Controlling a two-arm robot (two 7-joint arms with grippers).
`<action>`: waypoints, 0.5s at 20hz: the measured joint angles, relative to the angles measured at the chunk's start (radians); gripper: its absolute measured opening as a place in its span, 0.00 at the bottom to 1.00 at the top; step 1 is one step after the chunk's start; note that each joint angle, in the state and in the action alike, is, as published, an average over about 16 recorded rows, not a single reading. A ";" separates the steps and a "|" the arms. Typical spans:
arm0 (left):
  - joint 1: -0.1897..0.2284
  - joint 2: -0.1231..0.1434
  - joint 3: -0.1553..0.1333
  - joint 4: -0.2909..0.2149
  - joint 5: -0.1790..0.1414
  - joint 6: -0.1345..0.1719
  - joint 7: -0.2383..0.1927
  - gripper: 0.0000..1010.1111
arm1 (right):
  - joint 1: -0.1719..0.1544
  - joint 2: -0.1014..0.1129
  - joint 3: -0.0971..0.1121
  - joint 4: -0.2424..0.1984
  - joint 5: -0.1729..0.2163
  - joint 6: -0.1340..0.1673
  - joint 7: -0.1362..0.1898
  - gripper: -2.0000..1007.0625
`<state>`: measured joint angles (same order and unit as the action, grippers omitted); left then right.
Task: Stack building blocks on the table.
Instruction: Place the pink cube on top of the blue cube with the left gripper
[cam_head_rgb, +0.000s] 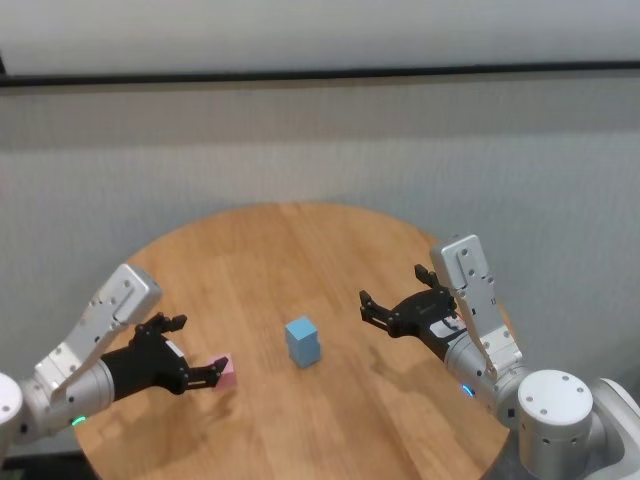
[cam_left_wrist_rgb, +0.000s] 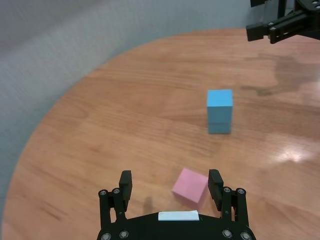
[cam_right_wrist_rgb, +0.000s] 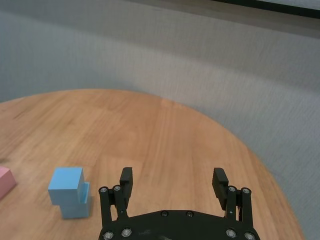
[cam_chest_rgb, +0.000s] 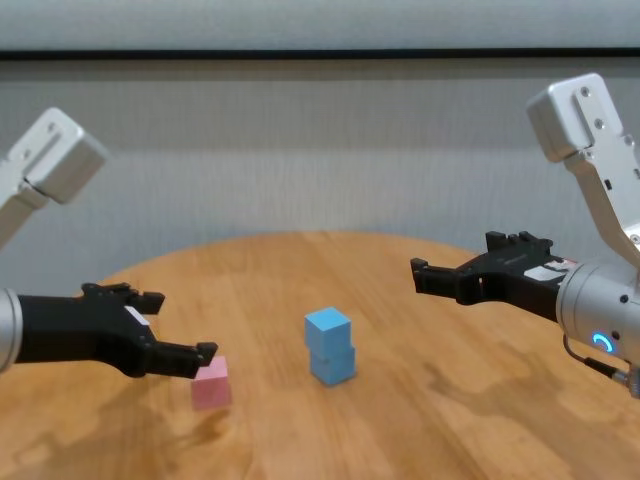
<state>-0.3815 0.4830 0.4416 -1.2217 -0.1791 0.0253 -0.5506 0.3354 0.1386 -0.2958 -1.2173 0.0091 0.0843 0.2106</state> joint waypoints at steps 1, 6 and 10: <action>-0.001 -0.002 0.003 0.001 0.003 0.006 0.001 0.99 | 0.000 0.000 0.000 0.000 0.000 0.000 0.000 0.99; -0.010 -0.014 0.019 0.018 0.015 0.023 -0.006 0.99 | 0.000 0.000 0.000 0.000 0.000 0.000 0.000 0.99; -0.022 -0.024 0.034 0.045 0.024 0.020 -0.018 0.99 | 0.000 0.000 0.000 0.000 0.000 0.000 0.000 0.99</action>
<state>-0.4040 0.4587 0.4755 -1.1771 -0.1551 0.0454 -0.5683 0.3358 0.1383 -0.2958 -1.2172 0.0094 0.0841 0.2106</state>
